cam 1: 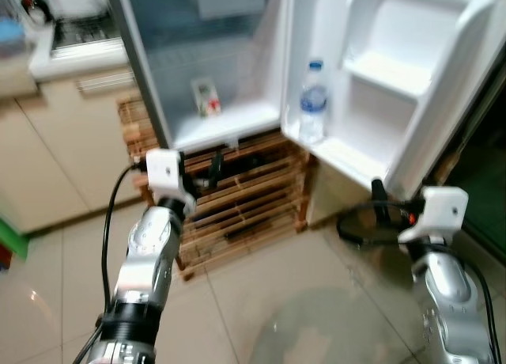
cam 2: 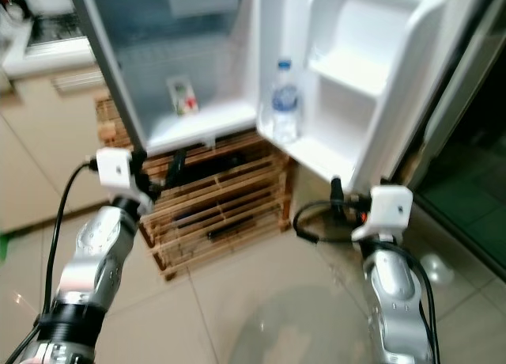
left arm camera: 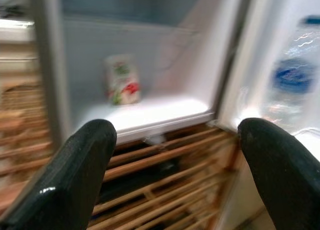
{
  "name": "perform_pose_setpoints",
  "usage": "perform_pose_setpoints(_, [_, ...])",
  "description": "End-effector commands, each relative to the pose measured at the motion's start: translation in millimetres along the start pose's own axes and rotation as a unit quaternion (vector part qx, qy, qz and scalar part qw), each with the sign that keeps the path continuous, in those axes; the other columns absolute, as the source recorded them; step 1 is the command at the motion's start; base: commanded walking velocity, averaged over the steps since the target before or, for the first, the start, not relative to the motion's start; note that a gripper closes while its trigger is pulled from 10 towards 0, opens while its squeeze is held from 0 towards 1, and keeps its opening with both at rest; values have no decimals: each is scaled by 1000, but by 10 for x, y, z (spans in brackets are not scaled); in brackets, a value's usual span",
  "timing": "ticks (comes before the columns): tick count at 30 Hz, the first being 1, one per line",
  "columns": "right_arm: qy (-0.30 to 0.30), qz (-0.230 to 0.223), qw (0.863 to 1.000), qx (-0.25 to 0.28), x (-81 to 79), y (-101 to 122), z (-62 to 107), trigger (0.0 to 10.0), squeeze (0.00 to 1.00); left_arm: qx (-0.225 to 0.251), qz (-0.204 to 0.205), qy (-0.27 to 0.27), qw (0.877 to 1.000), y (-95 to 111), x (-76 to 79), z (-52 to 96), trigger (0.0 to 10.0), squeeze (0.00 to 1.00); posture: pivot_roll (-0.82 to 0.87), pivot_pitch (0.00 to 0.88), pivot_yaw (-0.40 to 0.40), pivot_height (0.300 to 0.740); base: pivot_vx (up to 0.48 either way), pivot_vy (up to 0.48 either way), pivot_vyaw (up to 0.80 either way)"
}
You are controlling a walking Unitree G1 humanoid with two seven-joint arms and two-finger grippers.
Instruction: Restocking fridge
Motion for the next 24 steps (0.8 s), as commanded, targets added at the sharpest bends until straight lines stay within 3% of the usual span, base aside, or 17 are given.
perform_pose_setpoints(1, [-1,4,1000,10,28,64,-8,10000,0,8,-6,-9,1000,68,49,-52,10000,0,-210,0,65,740,315,-360,656])
perform_pose_setpoints(4, [1,6,1000,-3,32,-2,45,10000,0,14,3,-23,1000,84,96,-44,10000,0,-209,0,60,740,314,-360,656])
perform_pose_setpoints(6, [23,2,999,-25,11,-103,133,10000,0,33,39,-17,999,124,83,-22,10000,0,-207,0,56,740,281,-384,681])
perform_pose_setpoints(11, [64,-21,995,-71,-52,-252,238,10000,0,37,48,2,998,129,26,-16,10000,0,-200,0,40,740,170,-230,423])
perform_pose_setpoints(13, [98,-26,987,-122,-42,-411,462,10000,0,21,47,24,998,81,-66,-24,10000,0,-206,0,35,740,0,0,0])
perform_pose_setpoints(15, [103,-30,983,-147,17,-484,562,10000,0,15,44,26,999,61,-85,-21,10000,0,-210,0,36,740,0,0,0])
perform_pose_setpoints(17, [90,-64,971,-214,230,-768,732,10000,0,7,45,20,999,22,-74,-13,10000,0,-217,0,40,740,0,0,0])
perform_pose_setpoints(21, [85,-61,970,-219,263,-827,748,10000,0,5,46,18,999,15,-68,-13,10000,0,-217,0,40,740,0,0,0])
perform_pose_setpoints(24, [6,-56,972,-226,362,-1089,677,10000,0,0,39,11,999,-10,-33,-24,10000,0,-221,0,44,740,0,0,0])
Point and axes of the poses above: a point about 5 cm out from each wrist's last joint towards the gripper, its own z axis pointing back from the gripper into the wrist, its own y axis along the axis of the wrist's last joint, x = y × z, the point moved 1 cm from there along -z, pointing out of the wrist towards the gripper, and after that the axes turned 7 degrees about -z, right-handed, at the moved point
